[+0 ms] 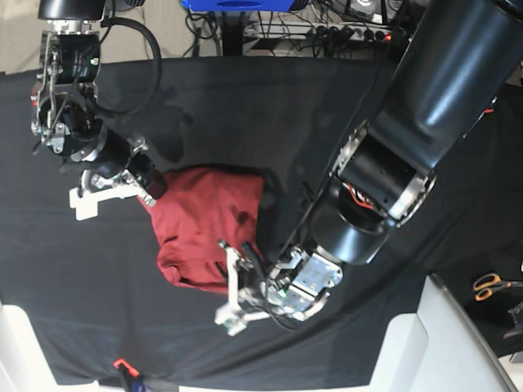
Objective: Fold the T-shirt properly
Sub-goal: 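Hold the shirt with the right gripper while the left gripper drags its edge, then release the shirt and lift both grippers away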
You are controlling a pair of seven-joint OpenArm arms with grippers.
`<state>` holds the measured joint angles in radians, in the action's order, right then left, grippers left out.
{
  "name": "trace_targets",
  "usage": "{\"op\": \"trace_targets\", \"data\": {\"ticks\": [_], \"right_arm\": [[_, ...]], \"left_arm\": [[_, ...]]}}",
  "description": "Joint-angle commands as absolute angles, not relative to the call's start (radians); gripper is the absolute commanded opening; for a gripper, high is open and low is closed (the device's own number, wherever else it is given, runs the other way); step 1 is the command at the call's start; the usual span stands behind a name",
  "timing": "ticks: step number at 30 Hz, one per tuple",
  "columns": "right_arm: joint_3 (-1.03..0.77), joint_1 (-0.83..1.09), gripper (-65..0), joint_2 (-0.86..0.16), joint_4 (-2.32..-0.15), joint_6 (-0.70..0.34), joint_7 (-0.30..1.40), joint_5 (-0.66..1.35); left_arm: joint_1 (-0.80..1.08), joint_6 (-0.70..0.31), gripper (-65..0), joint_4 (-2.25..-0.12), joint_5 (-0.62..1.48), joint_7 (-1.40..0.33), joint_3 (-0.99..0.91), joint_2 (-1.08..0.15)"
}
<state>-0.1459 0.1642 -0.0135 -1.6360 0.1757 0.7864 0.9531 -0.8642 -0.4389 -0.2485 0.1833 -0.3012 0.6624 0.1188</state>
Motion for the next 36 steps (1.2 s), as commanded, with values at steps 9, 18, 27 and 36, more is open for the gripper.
{"op": "trace_targets", "data": {"ticks": [9,18,27,36], "right_arm": [[-0.145,0.165,-63.5,-0.016,-1.661,0.166,0.782,0.969],[-0.142,0.127,-63.5,-0.054,-1.664,0.166,0.849,0.969],[0.007,-0.019,-63.5,-0.191,-1.661,0.027,1.006,0.963],[0.041,-0.03,-63.5,-0.262,-1.537,-0.151,0.99,0.963]], "left_arm": [[-0.938,-0.358,-65.0,-0.237,0.185,-0.255,0.662,0.137],[-1.021,-0.343,-65.0,-0.245,0.193,-0.309,0.437,0.128],[-0.616,-0.518,-65.0,-0.86,0.179,-0.705,0.254,0.051],[-0.252,-0.518,-65.0,-1.245,-0.01,-0.707,0.243,0.105]]}}
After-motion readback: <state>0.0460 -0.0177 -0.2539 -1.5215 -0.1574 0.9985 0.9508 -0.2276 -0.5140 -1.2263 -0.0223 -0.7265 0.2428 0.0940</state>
